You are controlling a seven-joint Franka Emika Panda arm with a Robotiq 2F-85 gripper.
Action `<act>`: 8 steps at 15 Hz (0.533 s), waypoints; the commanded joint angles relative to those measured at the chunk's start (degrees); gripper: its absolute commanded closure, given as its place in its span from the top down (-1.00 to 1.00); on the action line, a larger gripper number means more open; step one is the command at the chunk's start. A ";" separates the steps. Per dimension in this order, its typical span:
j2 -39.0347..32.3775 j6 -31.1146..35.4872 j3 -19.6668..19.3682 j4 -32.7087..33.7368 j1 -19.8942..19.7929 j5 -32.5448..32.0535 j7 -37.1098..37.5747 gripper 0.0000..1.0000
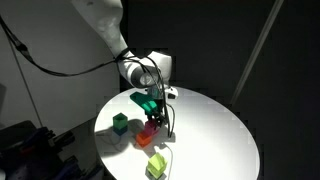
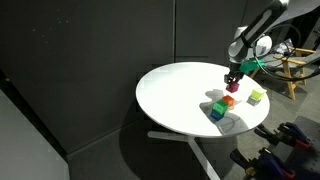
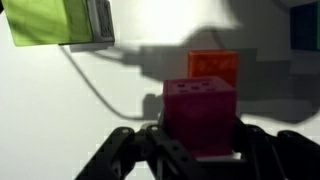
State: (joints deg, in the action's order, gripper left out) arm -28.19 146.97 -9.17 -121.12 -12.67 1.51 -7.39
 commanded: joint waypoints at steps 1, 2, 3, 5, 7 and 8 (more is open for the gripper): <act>-2.69 -1.74 0.18 4.12 0.13 -0.14 2.70 -0.43; -3.21 -1.99 0.20 4.85 0.16 -0.14 3.03 -0.43; -3.71 -2.10 0.21 5.48 0.19 -0.14 3.42 -0.43; -4.50 -2.65 0.27 6.73 0.26 -0.08 4.10 -0.43; -5.05 -3.46 0.36 7.76 0.33 0.04 4.85 -0.43; -5.24 -3.76 0.41 8.17 0.39 0.03 5.11 -0.43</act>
State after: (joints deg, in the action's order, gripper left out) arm -32.40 145.77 -8.84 -115.73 -12.61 1.51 -4.25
